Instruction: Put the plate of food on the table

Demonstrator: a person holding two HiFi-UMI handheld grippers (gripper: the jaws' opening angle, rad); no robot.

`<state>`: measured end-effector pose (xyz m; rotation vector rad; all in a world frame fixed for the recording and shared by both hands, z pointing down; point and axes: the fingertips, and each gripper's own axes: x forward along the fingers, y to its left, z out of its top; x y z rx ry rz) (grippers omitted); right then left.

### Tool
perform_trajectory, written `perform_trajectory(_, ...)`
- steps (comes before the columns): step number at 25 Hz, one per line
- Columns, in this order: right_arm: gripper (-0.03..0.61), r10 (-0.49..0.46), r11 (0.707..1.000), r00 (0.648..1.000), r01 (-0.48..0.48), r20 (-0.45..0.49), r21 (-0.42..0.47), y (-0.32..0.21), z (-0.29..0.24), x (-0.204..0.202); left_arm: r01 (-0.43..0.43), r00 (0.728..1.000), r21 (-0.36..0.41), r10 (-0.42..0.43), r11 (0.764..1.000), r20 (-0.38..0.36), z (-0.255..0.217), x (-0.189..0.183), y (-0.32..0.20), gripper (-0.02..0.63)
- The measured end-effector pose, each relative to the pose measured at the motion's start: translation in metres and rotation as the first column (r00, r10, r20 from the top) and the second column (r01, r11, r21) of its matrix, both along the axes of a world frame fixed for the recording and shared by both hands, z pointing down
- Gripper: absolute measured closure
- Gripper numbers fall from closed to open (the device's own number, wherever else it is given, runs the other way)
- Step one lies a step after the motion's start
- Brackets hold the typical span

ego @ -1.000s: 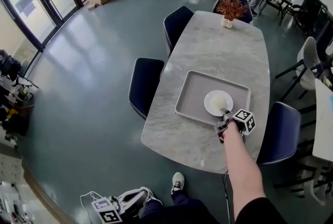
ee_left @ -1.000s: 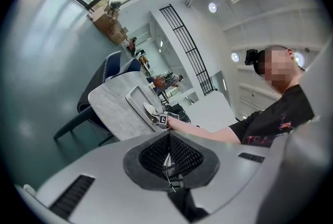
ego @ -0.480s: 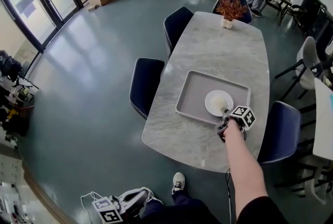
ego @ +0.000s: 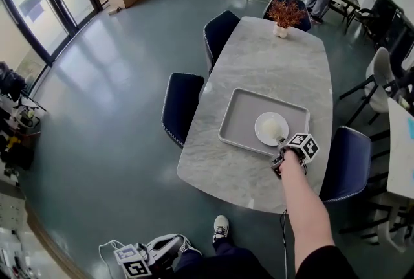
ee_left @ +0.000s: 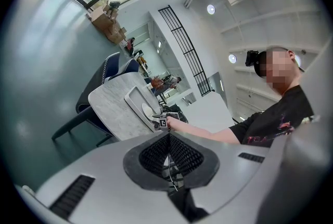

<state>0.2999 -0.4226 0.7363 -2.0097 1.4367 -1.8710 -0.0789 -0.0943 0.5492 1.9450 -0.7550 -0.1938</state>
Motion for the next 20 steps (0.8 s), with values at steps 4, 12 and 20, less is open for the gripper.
perform_trajectory(4, 0.432, -0.007, 0.999, 1.0, 0.008, -0.027, 0.042, 0.006, -0.009, 0.0, -0.018, 1.0, 0.006, 0.018, 1.0, -0.004, 0.0, -0.001, 0.002, 0.607)
perform_trajectory(12, 0.572, -0.133, 0.973, 0.988, 0.145, -0.08, 0.178, 0.027, -0.047, -0.03, -0.082, 0.997, 0.02, 0.082, 0.996, -0.01, -0.004, -0.014, 0.005, 0.607)
perform_trajectory(20, 0.572, -0.228, 0.905, 0.973, 0.224, -0.032, 0.363, 0.078, -0.101, -0.08, -0.207, 0.978, 0.062, 0.209, 0.976, -0.022, -0.016, -0.018, 0.008, 0.607)
